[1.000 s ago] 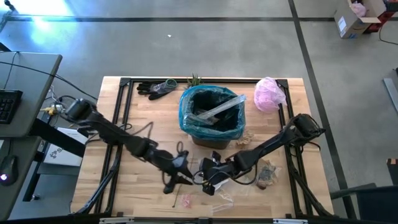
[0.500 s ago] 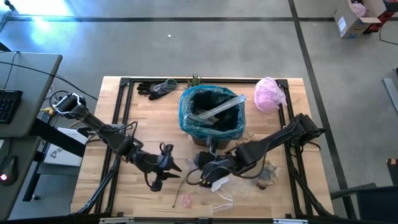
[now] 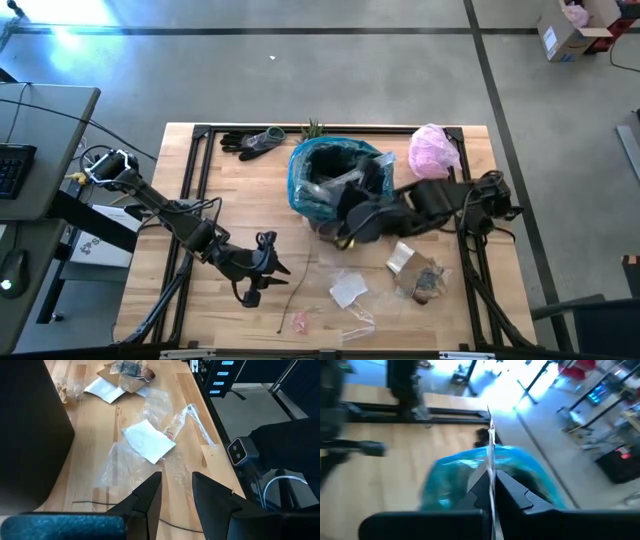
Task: Place trash/remove bag and relplace
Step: Put the white paper into the trash bin, then put the transparent plastic into the trash bin
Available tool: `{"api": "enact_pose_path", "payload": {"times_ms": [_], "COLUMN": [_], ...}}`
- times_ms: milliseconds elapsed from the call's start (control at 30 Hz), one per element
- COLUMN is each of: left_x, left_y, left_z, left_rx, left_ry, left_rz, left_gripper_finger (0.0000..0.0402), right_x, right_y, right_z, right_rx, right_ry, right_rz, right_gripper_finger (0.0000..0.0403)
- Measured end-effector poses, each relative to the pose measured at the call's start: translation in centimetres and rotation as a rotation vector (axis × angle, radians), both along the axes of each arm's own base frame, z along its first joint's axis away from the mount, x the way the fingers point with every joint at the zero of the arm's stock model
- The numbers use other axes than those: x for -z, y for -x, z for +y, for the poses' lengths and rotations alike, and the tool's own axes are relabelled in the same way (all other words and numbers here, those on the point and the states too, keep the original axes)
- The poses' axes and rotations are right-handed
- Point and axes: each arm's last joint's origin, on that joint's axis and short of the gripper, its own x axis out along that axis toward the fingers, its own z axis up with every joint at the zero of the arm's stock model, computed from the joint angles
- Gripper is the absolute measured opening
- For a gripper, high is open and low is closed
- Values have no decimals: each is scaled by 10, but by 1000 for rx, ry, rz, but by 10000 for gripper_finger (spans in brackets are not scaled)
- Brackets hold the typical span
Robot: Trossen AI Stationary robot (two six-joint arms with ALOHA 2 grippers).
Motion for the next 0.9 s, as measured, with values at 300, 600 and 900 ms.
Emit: {"api": "enact_pose_path", "payload": {"times_ms": [300, 600, 900], "left_x": [10, 12, 13], "left_y": [2, 2, 2], "left_z": [2, 2, 3], "left_rx": [-34, -44, -54], "left_ry": [7, 21, 25], "left_rz": [18, 5, 21], "left_gripper_finger": [91, 91, 91], "right_x": [8, 31, 43], "right_y": [19, 9, 8], "right_z": [-65, -91, -94], "right_rx": [150, 182, 252], "right_ry": [-80, -212, -166], "right_rz": [219, 300, 328], "right_gripper_finger": [0, 10, 137]}}
